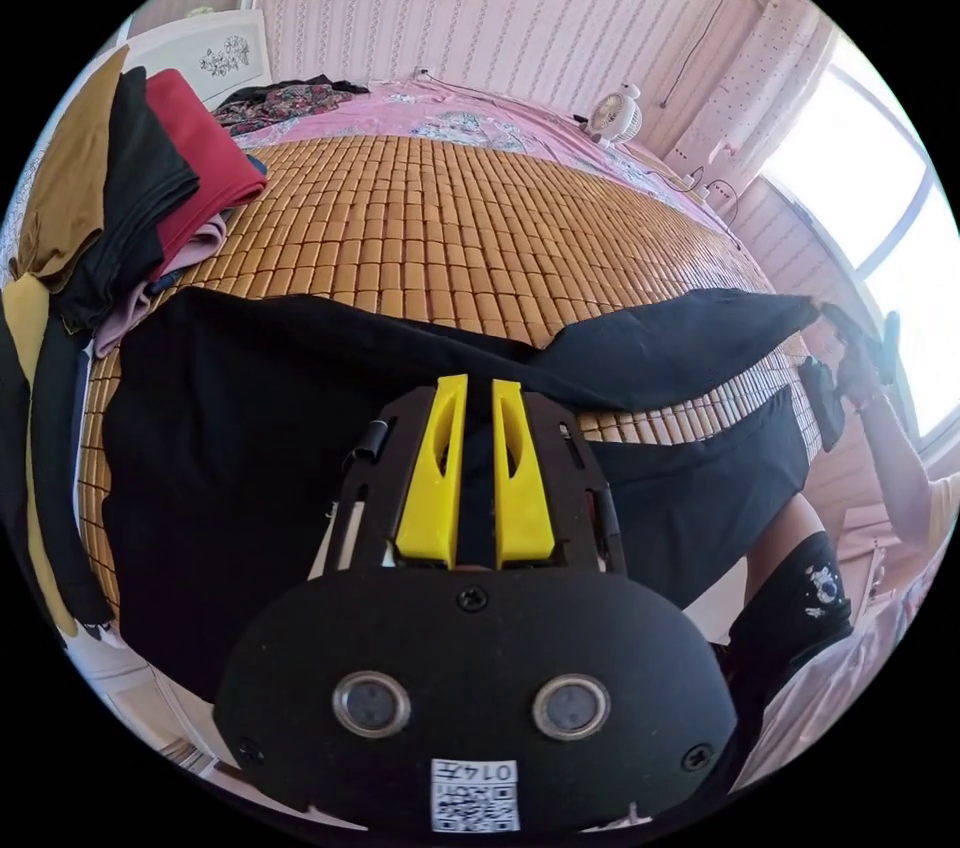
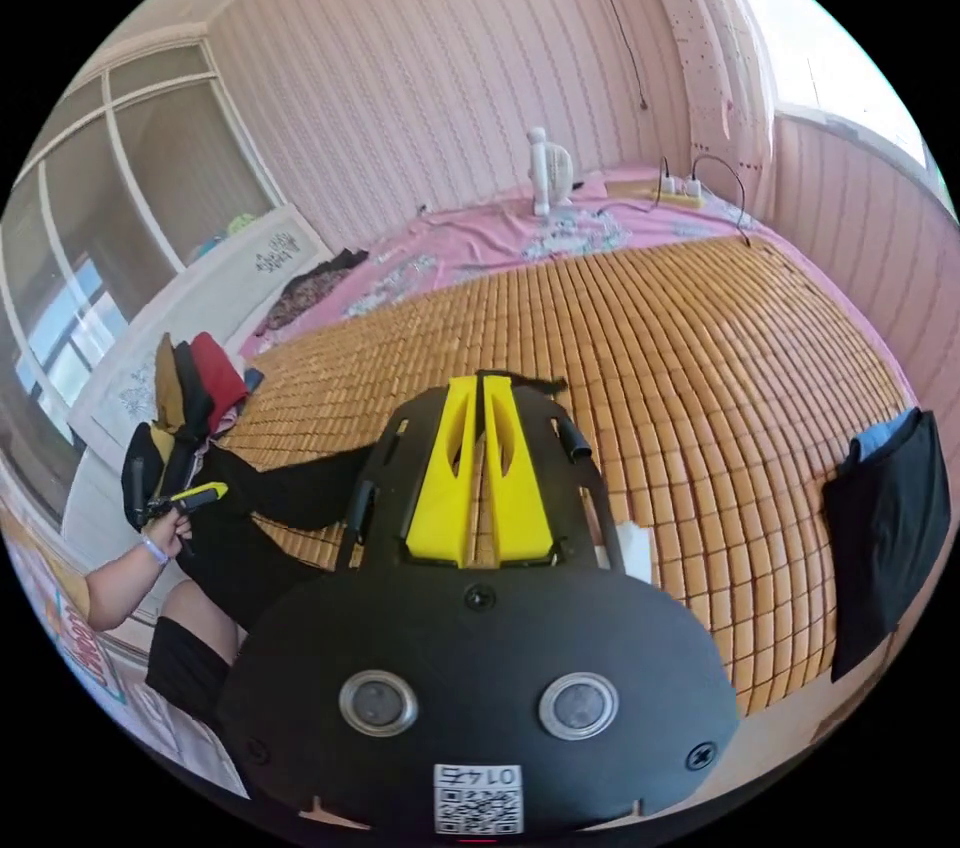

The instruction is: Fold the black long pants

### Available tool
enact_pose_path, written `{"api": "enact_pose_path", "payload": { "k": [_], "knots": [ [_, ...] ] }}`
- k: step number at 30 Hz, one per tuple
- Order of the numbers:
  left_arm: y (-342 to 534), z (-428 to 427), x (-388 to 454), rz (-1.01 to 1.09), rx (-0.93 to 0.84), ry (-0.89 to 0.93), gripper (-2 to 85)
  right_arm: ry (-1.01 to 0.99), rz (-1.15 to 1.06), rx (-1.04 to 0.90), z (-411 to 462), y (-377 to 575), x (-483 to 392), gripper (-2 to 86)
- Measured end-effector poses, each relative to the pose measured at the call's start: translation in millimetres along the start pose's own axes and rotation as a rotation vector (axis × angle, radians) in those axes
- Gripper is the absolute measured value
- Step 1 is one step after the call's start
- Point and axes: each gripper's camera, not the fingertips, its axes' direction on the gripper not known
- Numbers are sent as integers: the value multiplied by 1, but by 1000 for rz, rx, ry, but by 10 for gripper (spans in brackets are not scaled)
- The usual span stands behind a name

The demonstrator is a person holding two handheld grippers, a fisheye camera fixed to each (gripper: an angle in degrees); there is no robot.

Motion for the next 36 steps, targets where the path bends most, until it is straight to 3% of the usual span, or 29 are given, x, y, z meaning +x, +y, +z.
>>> {"api": "enact_pose_path", "payload": {
  "k": [4, 7, 11, 16, 25, 31, 33, 36],
  "knots": [
    [-11, -7, 8, 32, 7, -15, 51, -81, -29, 194, -95, -47, -31, -3],
    [-17, -15, 13, 55, 30, -34, 51, 55, -76, 243, -119, -82, -49, 4],
    [-28, -18, 15, 45, 19, -55, 51, 270, -2, 93, -38, -135, -20, 22],
    [-45, -14, 12, 36, 4, -123, 51, 490, 161, -201, 54, -113, 34, 75],
    [-83, 13, -58, -188, -77, -307, 54, 373, 162, -337, 78, -42, 55, 87],
    [-95, 22, -53, -117, -154, -373, 0, 390, -43, -504, 92, -40, 22, 16],
    [-93, 22, -52, -107, -182, -524, -7, 420, -97, -498, 83, -43, 14, 13],
    [-78, 15, -72, -221, -124, -445, -8, 379, -133, -537, 72, -39, 11, 18]
  ]
}}
